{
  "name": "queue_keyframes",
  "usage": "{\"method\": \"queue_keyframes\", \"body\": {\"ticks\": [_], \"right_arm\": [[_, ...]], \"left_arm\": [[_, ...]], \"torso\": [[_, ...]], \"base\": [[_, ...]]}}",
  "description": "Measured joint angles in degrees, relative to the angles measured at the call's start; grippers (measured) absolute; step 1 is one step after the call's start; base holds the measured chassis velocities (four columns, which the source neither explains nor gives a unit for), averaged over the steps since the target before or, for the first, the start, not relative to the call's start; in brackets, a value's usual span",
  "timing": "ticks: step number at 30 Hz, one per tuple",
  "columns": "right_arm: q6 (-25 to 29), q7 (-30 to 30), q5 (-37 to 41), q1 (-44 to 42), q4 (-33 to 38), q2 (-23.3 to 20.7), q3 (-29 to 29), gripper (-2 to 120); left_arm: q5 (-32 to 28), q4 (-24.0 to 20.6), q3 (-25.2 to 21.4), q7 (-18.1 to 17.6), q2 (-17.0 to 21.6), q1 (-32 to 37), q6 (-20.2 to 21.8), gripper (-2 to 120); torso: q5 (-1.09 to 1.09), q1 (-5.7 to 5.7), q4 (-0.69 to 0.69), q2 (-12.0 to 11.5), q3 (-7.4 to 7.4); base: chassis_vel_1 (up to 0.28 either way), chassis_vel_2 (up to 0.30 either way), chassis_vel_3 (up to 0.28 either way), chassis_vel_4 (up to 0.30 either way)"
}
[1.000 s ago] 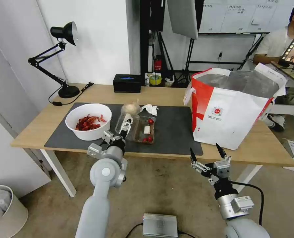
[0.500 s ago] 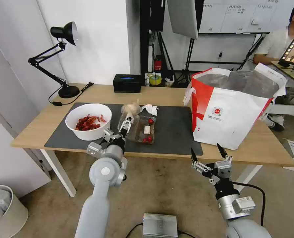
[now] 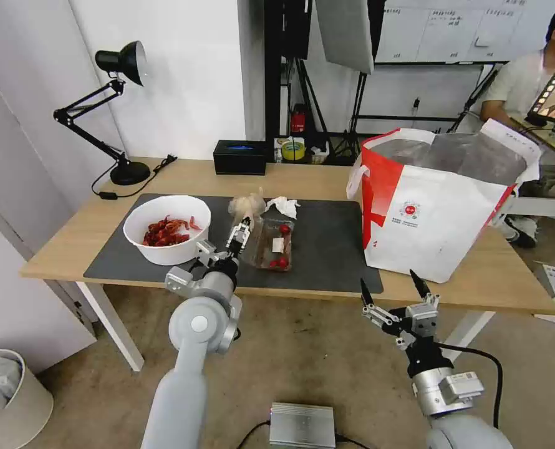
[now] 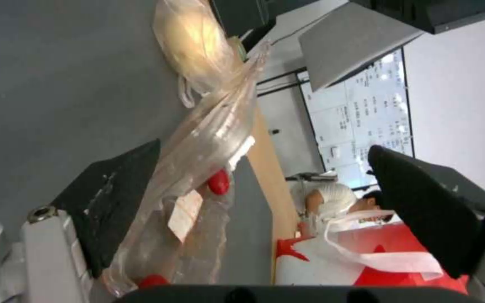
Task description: Pick up the trash from the table and place it into the takeout bag.
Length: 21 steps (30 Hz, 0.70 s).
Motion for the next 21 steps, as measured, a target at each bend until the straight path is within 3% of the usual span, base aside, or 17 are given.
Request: {"method": "queue_keyframes", "body": {"ticks": [9,21], "right_arm": [[-0.05,-0.03,-0.73,0.09,0.01,0.16,-0.05,100],[0.05,-0.05,-0.73,-0.38,0.37,0.80,0.69,100]], "left_arm": [[0.01,-1.07,1.37,0.15,-0.02,0.15,0.01,100],[1.75,-1.97,6.86,1.55,-0.03,1.62,0.21,100]], "torso": [[0.00,0.00,0.00,0.00,0.00],[0.00,0.00,0.00,0.00,0.00]], "base": [[0.000,0.000,0.000,0.000],[0.000,0.000,0.000,0.000]]}}
